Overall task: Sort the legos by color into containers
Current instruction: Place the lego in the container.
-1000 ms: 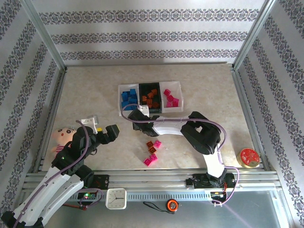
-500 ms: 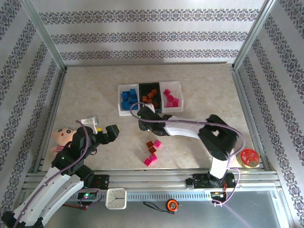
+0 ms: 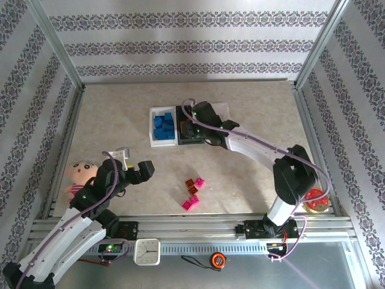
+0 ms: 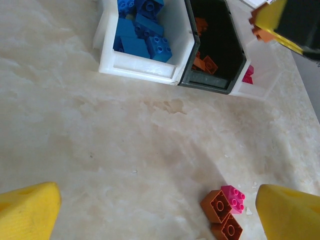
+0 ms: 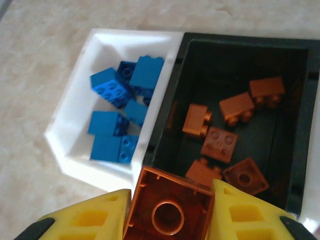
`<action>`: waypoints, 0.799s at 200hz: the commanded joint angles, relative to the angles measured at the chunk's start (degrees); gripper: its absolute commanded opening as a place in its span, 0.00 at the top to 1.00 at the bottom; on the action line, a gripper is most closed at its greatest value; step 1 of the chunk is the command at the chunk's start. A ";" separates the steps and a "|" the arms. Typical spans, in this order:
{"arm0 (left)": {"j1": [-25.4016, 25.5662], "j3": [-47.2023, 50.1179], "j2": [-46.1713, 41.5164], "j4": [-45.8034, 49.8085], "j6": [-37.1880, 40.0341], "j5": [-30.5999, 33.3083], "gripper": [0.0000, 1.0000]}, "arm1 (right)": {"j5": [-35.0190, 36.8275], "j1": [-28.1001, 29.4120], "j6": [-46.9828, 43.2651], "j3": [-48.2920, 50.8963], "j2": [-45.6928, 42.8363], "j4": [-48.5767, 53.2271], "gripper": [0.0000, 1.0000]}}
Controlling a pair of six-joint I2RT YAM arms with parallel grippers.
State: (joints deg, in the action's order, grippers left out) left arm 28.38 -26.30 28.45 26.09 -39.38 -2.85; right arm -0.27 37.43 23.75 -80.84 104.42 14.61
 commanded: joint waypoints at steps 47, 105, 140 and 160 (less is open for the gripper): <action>-0.57 1.35 0.13 -3.47 -1.29 -1.18 0.00 | 5.55 -1.66 -1.25 -13.42 11.86 6.47 0.50; -0.55 1.26 0.19 -3.50 -1.04 -0.90 0.00 | 4.50 -1.77 -2.13 -13.29 7.29 6.66 0.27; -0.54 0.86 0.30 -3.75 -0.89 -0.11 0.00 | -1.84 -1.05 -1.92 -5.91 -0.85 6.39 0.22; -0.56 0.66 0.34 -4.08 -1.05 0.04 0.00 | -3.93 0.42 -2.25 0.59 -5.95 6.54 0.22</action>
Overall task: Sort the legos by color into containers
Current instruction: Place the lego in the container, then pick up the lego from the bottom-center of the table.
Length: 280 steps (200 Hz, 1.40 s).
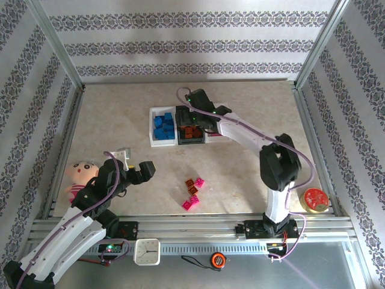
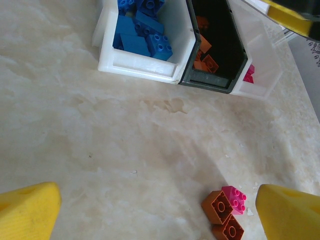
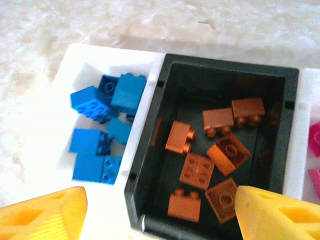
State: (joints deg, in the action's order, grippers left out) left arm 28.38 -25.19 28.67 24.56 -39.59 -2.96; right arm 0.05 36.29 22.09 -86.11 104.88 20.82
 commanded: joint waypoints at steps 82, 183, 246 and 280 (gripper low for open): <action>-0.60 0.46 0.50 -3.64 -1.36 0.93 0.00 | -0.46 13.70 -0.42 27.29 -17.67 6.32 0.30; -0.55 1.22 0.50 -2.98 -2.01 0.72 0.00 | 6.89 22.57 -1.01 23.79 -6.35 6.60 0.29; -0.56 1.38 0.16 -2.71 -1.82 1.09 0.00 | 5.04 23.81 -1.01 23.77 -2.94 5.77 0.42; -0.59 1.52 0.23 -2.76 -1.76 1.29 0.00 | 4.36 24.06 -1.18 24.34 -2.75 4.84 0.51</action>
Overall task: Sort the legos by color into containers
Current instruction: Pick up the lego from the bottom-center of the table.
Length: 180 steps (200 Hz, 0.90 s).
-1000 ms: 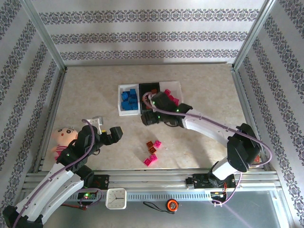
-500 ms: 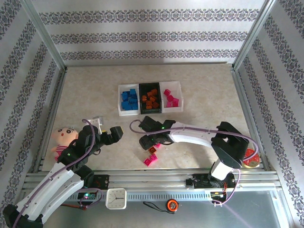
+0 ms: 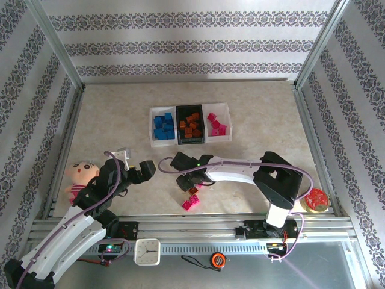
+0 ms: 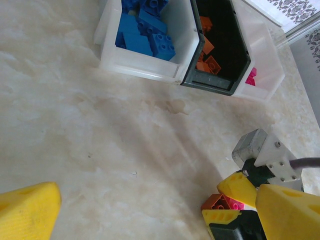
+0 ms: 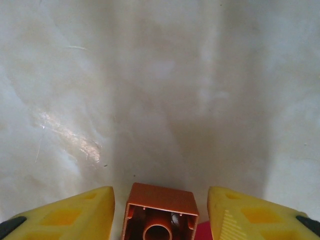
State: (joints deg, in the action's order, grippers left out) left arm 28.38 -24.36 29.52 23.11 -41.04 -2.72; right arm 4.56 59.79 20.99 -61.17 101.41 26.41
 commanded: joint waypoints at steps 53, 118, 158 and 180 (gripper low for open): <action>-0.61 0.72 -0.61 -1.49 -0.53 0.85 0.00 | 0.18 0.50 -0.51 -0.69 1.95 -0.75 0.53; -0.60 0.20 -0.66 -1.13 -0.28 0.61 0.00 | -0.36 -1.66 -2.48 -2.67 -4.09 -2.20 0.72; -0.60 -0.07 -0.60 -1.31 -0.22 0.41 0.00 | -2.26 -8.25 -3.68 -7.82 -10.39 -3.33 0.73; -0.57 -0.02 -0.56 -1.71 -0.29 -0.07 0.00 | -3.12 -12.79 -3.11 -12.04 -10.06 -5.19 0.72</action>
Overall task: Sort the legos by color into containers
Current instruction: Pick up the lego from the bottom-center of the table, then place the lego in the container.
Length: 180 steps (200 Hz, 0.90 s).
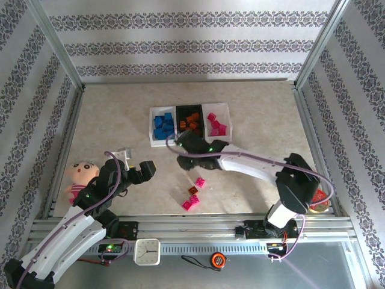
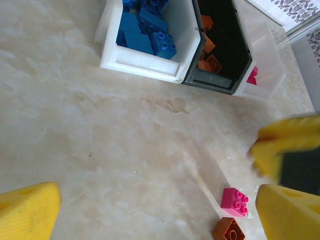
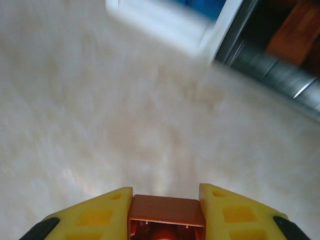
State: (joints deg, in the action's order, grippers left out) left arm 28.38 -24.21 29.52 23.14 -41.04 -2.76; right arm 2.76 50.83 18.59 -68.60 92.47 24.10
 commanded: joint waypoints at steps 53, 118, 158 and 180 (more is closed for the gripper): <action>-0.57 -0.91 0.60 -1.72 0.23 -0.74 0.00 | 1.02 -11.95 2.09 -16.61 12.52 -5.22 0.72; -0.59 -2.32 4.45 -1.58 2.67 -4.70 0.00 | 5.34 -14.38 1.63 -30.87 27.12 1.84 0.69; -0.61 -1.89 6.82 -4.62 2.96 -9.15 0.00 | 6.73 -15.06 2.89 -33.45 29.77 4.33 0.53; -0.50 -2.73 9.64 -4.81 3.80 -11.62 0.00 | 6.64 -15.31 2.94 -32.19 28.22 2.93 0.34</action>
State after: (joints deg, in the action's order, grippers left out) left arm 28.38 -24.77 37.01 21.08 -39.22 -10.41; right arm 7.70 36.23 20.91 -100.16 120.97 26.35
